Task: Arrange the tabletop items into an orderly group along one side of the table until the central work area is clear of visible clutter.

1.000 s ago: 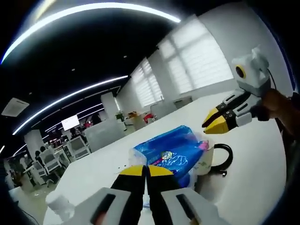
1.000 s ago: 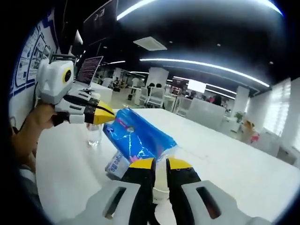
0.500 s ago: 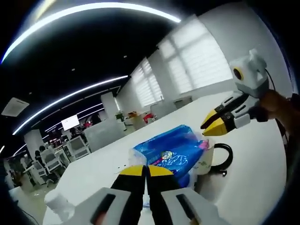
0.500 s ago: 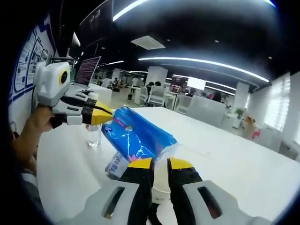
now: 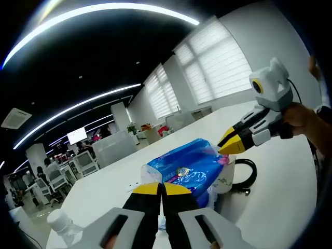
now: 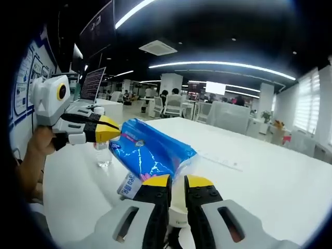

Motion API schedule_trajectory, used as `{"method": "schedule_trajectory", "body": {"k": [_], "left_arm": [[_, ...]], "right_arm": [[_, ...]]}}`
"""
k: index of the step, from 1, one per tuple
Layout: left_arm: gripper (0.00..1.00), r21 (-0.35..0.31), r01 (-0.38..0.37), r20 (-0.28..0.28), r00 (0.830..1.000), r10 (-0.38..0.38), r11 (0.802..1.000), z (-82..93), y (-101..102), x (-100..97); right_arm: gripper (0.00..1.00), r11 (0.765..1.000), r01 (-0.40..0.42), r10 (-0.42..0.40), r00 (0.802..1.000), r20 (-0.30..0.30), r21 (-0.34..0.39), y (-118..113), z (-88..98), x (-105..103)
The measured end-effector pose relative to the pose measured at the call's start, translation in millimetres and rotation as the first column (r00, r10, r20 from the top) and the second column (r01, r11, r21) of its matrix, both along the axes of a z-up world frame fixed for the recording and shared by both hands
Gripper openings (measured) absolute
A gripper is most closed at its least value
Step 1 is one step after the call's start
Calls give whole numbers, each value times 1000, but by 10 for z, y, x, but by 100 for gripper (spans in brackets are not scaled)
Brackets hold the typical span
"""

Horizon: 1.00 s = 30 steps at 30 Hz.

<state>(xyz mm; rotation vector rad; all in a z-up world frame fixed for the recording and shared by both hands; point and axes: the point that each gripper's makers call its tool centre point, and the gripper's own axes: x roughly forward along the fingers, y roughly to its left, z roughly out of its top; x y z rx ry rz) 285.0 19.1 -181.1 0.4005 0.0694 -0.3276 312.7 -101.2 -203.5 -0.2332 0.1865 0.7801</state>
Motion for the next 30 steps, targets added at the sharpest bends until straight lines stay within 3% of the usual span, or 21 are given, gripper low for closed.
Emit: {"method": "schedule_trajectory", "body": {"k": [8, 30], "left_arm": [[0, -1, 1, 1, 1000, -1, 1000, -14, -7, -11], [0, 2, 0, 38, 999, 0, 1000, 207, 55, -33]], "right_arm": [[0, 999, -6, 6, 1000, -24, 38, 8, 2, 10], [0, 998, -19, 16, 999, 46, 57, 14, 247, -116]]}}
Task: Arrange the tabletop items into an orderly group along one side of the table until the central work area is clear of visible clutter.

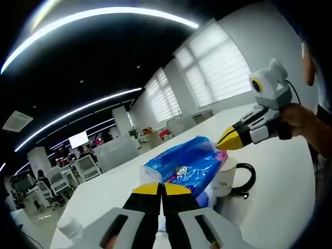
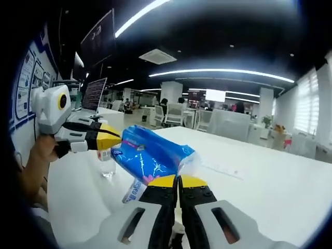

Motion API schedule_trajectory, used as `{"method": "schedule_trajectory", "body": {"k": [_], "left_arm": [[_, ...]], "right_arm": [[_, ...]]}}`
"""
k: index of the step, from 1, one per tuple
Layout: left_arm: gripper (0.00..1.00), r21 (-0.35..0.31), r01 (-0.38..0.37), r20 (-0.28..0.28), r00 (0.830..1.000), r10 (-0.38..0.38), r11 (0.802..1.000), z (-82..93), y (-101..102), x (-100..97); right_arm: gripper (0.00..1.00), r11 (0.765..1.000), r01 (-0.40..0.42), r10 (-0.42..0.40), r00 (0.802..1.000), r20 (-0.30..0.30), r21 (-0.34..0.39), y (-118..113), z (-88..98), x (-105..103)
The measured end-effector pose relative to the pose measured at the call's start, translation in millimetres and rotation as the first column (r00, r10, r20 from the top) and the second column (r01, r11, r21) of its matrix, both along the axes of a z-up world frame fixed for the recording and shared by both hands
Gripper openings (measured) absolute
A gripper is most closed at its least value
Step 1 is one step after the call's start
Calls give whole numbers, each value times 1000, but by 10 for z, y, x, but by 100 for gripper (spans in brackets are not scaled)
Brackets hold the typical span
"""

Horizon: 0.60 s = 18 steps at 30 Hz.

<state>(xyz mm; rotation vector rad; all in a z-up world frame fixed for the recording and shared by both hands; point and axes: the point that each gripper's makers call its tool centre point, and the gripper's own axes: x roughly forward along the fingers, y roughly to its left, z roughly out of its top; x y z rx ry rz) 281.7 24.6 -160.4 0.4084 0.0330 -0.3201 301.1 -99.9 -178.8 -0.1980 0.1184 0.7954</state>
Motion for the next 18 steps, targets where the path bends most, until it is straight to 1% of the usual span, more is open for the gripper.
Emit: {"method": "schedule_trajectory", "body": {"k": [2, 9, 18], "left_arm": [[0, 0, 0, 4, 1000, 0, 1000, 4, -30, -39], [0, 2, 7, 13, 1000, -7, 1000, 60, -58, -31], [0, 5, 21, 13, 1000, -21, 1000, 42, -196, -66]], "right_arm": [[0, 1000, -1, 1, 1000, 6, -5, 0, 13, -15], [0, 1000, 5, -5, 1000, 19, -3, -39, 49, -44], [0, 1000, 15, -15, 1000, 23, -7, -119, 48, -37]]}}
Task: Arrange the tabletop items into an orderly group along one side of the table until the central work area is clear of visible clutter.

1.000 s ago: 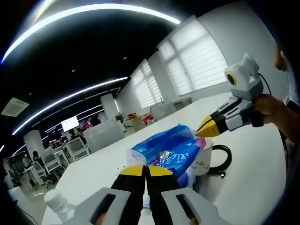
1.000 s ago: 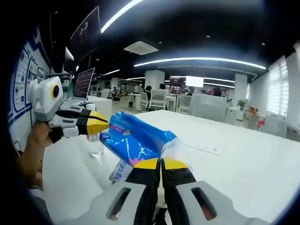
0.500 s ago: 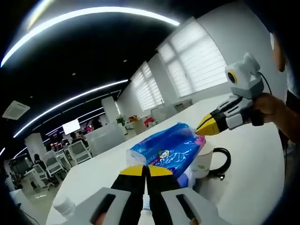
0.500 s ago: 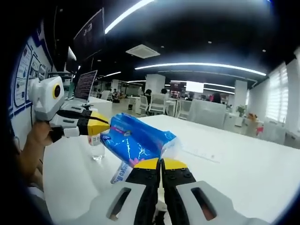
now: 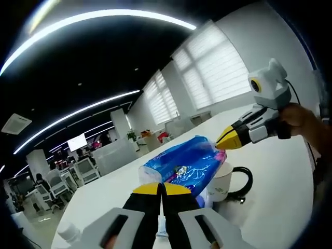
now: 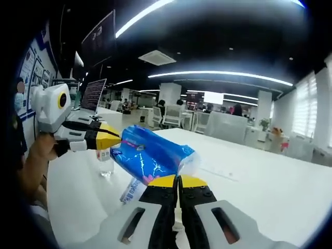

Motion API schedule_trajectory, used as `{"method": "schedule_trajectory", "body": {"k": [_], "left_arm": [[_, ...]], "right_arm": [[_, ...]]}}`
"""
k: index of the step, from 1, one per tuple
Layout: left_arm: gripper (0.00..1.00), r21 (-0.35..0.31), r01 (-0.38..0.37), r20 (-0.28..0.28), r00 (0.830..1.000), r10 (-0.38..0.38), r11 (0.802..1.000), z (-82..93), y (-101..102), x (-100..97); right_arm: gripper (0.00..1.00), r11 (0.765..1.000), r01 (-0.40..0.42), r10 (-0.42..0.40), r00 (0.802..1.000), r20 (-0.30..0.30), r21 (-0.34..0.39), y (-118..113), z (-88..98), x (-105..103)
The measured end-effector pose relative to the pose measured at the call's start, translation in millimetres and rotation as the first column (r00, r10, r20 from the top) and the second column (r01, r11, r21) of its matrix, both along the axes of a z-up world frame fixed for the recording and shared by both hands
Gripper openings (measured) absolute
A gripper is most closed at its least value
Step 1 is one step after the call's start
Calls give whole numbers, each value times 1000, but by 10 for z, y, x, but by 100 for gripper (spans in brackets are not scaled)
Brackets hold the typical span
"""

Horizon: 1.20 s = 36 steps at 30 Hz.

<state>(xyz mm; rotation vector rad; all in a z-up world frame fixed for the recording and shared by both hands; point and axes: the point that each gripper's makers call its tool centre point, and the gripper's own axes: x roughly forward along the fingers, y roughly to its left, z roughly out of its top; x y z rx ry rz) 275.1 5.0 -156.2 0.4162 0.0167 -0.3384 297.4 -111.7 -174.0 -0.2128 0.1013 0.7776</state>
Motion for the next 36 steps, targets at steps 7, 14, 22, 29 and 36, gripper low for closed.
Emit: {"method": "schedule_trajectory", "body": {"k": [7, 14, 22, 29, 36], "left_arm": [[0, 3, 14, 8, 1000, -14, 1000, 25, -95, 9], [0, 3, 27, 10, 1000, -27, 1000, 25, -183, 21], [0, 4, 38, 13, 999, -38, 999, 25, -285, 12], [0, 10, 54, 22, 998, -54, 998, 80, -433, 34], [0, 11, 69, 22, 997, -69, 998, 63, -587, 28]], "right_arm": [[0, 1000, 9, -9, 1000, 12, -3, -111, 33, 19], [0, 1000, 21, -21, 1000, 18, -5, -185, 54, 51], [0, 999, 33, -33, 999, 26, -4, -294, 72, 47], [0, 999, 54, -54, 998, 38, -1, -464, 116, 37], [0, 997, 71, -71, 997, 39, -1, -612, 105, 47]]}}
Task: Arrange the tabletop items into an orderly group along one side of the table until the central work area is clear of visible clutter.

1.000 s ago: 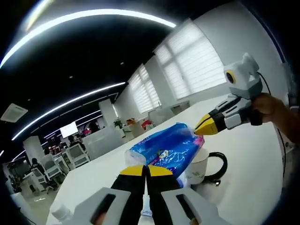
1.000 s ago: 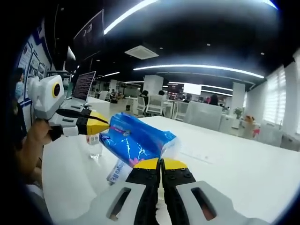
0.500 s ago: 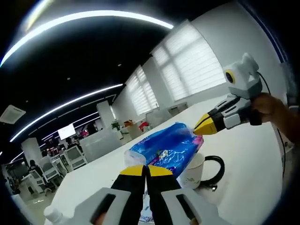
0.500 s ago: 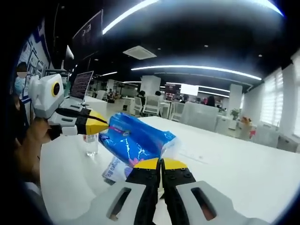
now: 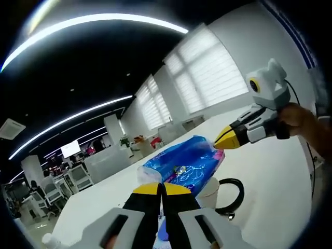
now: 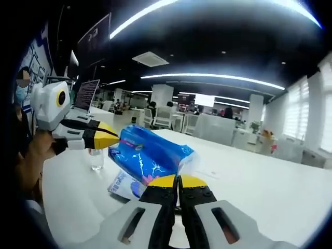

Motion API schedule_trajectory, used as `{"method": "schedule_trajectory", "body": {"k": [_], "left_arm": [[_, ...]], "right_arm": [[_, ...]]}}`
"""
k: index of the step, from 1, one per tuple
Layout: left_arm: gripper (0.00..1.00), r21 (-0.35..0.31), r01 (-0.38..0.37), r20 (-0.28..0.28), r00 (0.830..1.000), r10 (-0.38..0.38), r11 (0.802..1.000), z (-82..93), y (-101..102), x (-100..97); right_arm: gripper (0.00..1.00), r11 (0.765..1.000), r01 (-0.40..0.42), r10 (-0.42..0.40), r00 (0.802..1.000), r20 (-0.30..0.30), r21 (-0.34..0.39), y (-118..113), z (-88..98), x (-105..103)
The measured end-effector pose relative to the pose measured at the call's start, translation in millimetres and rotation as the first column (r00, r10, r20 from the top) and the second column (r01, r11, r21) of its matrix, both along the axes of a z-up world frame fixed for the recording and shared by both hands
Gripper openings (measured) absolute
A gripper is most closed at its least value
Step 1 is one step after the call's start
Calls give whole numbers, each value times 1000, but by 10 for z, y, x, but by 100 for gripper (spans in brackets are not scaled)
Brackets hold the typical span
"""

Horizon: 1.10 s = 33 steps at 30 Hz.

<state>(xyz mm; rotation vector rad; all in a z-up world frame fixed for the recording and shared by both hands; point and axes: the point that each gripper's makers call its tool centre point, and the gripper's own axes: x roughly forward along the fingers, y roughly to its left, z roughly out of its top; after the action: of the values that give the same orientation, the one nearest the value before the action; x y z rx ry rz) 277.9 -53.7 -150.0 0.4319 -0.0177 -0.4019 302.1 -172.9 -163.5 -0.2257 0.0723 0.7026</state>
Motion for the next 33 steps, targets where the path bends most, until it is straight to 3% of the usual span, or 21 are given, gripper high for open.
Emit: {"method": "schedule_trajectory", "body": {"k": [16, 33], "left_arm": [[0, 16, 28, 6, 1000, -28, 999, 24, -253, 79], [0, 21, 44, 12, 999, -45, 999, 12, -433, 93]], "right_arm": [[0, 999, 34, -34, 999, 10, 5, -237, -7, -47], [0, 998, 60, -60, 998, 25, -4, -456, 41, 33]]}}
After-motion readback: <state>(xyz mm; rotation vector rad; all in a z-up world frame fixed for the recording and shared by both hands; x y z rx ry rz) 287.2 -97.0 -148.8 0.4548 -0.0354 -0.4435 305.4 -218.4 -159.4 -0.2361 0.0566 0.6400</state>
